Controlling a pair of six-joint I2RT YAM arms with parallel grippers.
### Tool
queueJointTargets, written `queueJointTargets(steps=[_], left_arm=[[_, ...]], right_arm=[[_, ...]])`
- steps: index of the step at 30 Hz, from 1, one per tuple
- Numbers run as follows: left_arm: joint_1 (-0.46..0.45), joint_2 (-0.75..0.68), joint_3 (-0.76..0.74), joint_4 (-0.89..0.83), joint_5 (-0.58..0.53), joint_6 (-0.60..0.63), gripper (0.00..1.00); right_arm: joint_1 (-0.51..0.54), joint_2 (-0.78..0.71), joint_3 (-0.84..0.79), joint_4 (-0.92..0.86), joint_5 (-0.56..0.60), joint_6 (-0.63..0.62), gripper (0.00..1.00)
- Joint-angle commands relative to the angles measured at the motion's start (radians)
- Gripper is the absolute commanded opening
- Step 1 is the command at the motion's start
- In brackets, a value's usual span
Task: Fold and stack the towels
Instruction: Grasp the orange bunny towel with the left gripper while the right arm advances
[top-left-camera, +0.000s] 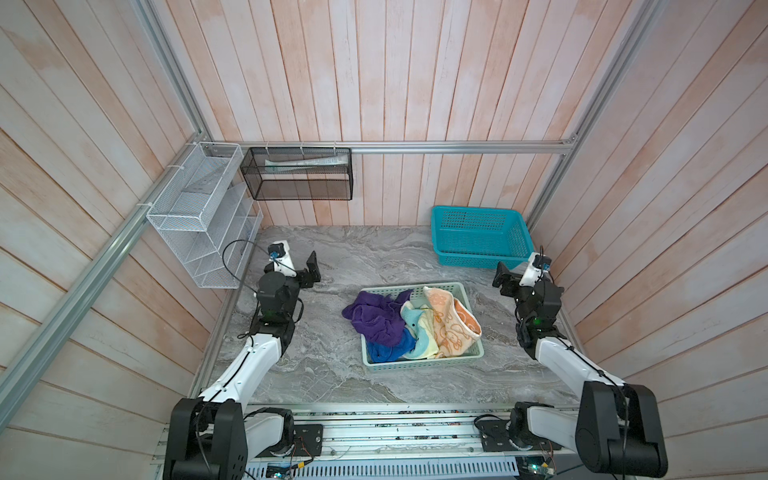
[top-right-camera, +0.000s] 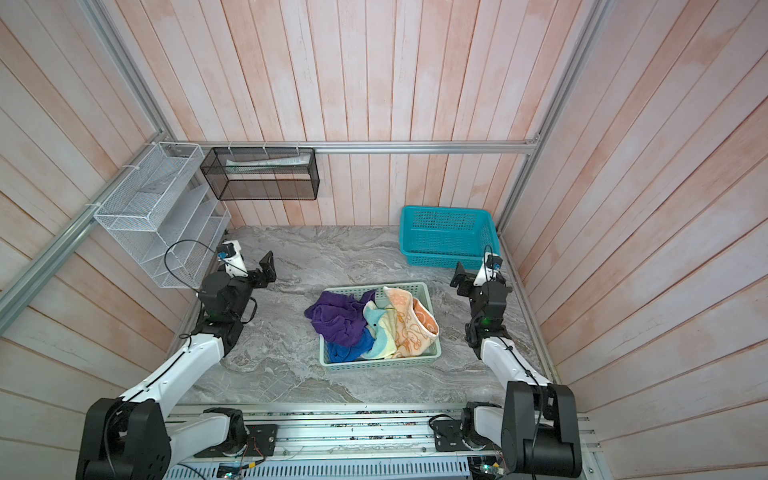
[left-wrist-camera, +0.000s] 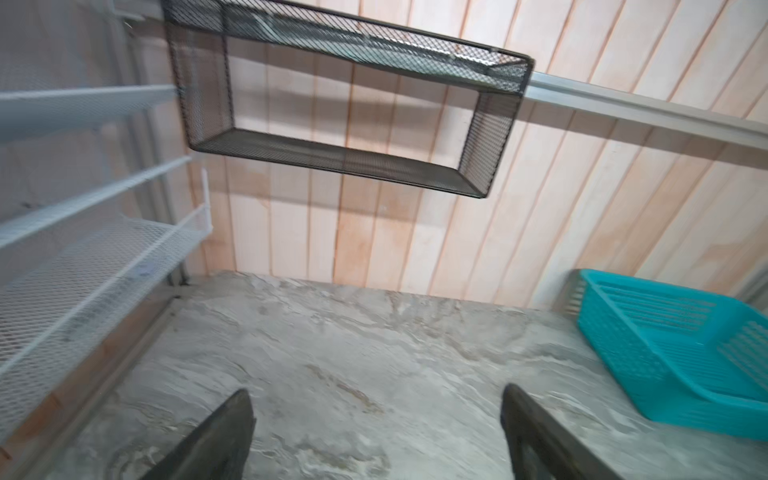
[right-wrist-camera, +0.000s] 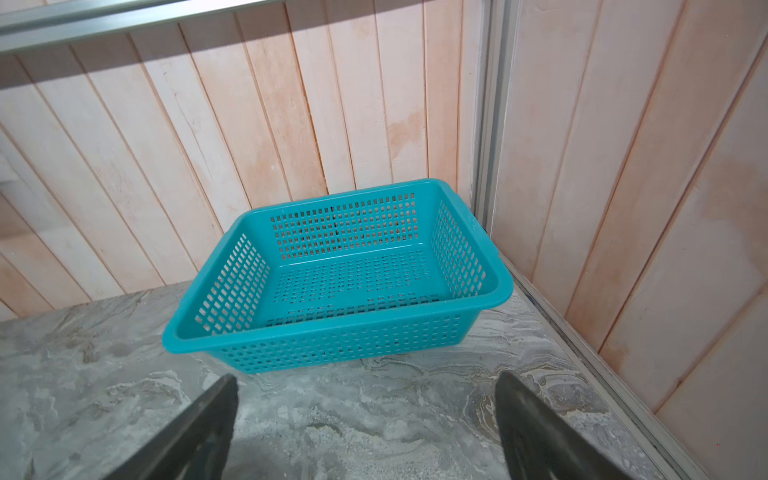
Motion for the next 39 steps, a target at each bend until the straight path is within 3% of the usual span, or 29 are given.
queueJointTargets(steps=[1,5,8,11,13,15,18,21,24,31,35,39], left_arm=[[-0.185,0.067,0.095,-0.386,0.036,-0.13,0.91],[-0.485,0.234,0.256,-0.548,0.02,-0.214,0.87],[-0.661,0.412,0.405,-0.641,0.051,-0.307,0.8],[-0.751,0.59,0.543,-0.73,0.153,-0.396,0.73],[-0.755,0.664,0.583,-0.784,0.198,-0.427,0.7],[-0.729,0.683,0.556,-0.802,0.186,-0.432,0.7],[-0.617,0.672,0.46,-0.81,0.209,-0.429,0.69],[-0.456,0.635,0.378,-0.812,0.199,-0.373,0.69],[-0.286,0.635,0.394,-0.85,0.19,-0.269,0.68],[0.018,0.78,0.643,-0.911,0.13,-0.083,0.67],[0.091,0.906,0.861,-0.977,0.086,-0.044,0.66],[0.104,1.002,1.124,-1.13,0.034,-0.027,0.66]], right_arm=[[0.113,-0.025,0.039,-0.334,0.073,0.103,0.94],[0.271,-0.026,0.06,-0.407,0.098,0.146,0.94],[0.336,-0.01,0.076,-0.466,0.071,0.225,0.94],[0.362,-0.016,0.078,-0.514,0.072,0.278,0.93],[0.364,-0.034,0.077,-0.533,0.082,0.288,0.93],[0.367,-0.059,0.077,-0.544,0.083,0.286,0.93],[0.372,-0.093,0.082,-0.546,0.06,0.276,0.92],[0.385,-0.105,0.087,-0.536,0.048,0.275,0.9],[0.402,-0.088,0.087,-0.506,0.049,0.284,0.88],[0.458,0.023,0.128,-0.469,0.016,0.32,0.88],[0.49,0.089,0.173,-0.469,0.006,0.323,0.88],[0.508,0.142,0.228,-0.482,-0.023,0.321,0.87]])
